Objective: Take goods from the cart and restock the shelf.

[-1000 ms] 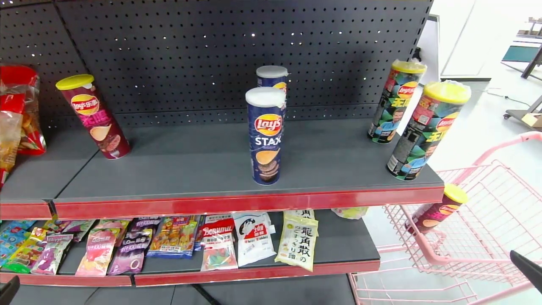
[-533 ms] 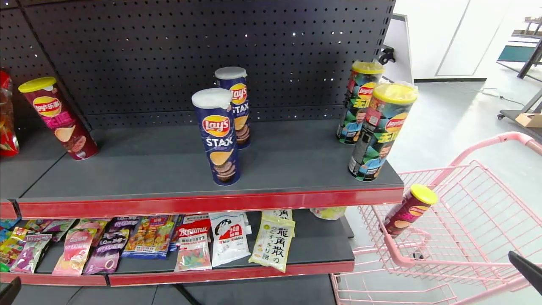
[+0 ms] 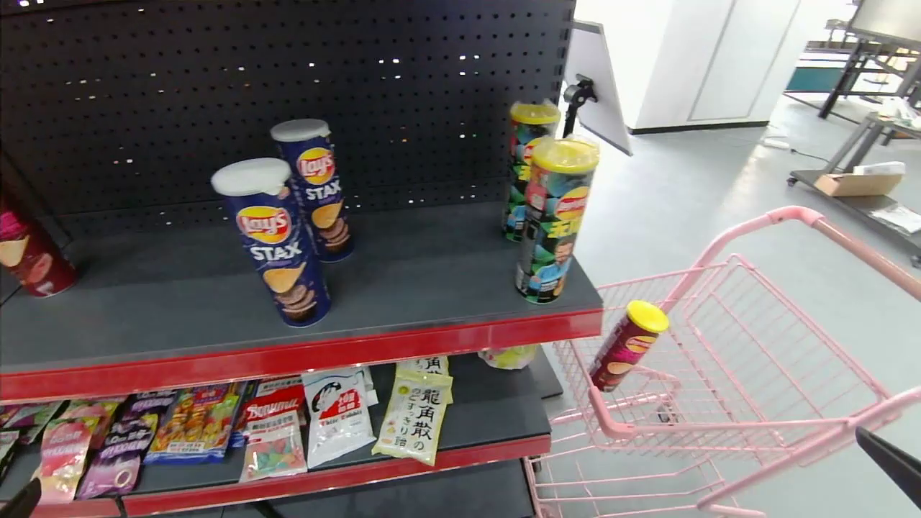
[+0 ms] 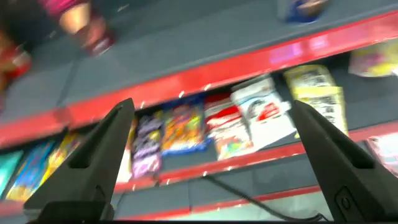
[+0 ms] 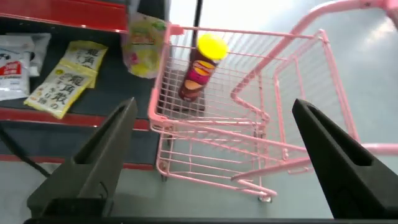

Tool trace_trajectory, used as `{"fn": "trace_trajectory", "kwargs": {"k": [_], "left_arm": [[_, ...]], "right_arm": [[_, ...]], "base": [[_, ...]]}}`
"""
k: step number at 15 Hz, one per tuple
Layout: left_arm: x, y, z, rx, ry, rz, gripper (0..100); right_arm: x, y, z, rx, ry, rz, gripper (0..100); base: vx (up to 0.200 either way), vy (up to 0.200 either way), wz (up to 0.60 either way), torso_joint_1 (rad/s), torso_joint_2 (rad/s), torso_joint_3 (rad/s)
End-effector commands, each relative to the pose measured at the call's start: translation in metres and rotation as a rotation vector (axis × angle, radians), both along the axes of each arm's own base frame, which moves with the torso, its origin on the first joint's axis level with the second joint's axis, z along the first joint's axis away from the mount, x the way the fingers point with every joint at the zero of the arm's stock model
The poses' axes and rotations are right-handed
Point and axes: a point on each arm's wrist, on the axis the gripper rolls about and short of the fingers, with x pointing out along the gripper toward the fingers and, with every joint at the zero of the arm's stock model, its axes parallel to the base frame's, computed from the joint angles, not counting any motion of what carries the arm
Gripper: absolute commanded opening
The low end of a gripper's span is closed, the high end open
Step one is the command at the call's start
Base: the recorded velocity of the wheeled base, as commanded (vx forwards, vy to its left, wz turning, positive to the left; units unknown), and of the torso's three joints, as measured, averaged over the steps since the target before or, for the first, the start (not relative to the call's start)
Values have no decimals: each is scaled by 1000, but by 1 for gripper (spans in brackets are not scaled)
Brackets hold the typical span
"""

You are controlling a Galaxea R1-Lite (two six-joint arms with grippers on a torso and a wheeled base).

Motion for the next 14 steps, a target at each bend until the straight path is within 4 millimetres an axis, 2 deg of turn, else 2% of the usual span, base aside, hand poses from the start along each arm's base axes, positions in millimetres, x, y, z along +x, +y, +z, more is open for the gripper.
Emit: {"fn": "trace_trajectory", "kwargs": {"k": [1, 6, 12, 14], "left_arm": [[-1, 0, 0, 3, -5, -1, 100], [-5, 1, 0, -1, -29, -4, 100], [-7, 1, 0, -4, -41, -5, 100], [-7, 2, 1, -4, -42, -7, 100]], "right_arm": [[2, -1, -1, 3, 12, -8, 100], [4, -3, 0, 4, 18, -43, 100], [12, -8, 0, 4, 53, -109, 100], [13, -8, -2, 6, 68, -111, 100]], "base": [[0, 0, -600, 7, -2, 7], [0, 0, -600, 1, -1, 3], [0, 0, 0, -8, 13, 10], [0, 0, 0, -129, 315, 173]]}}
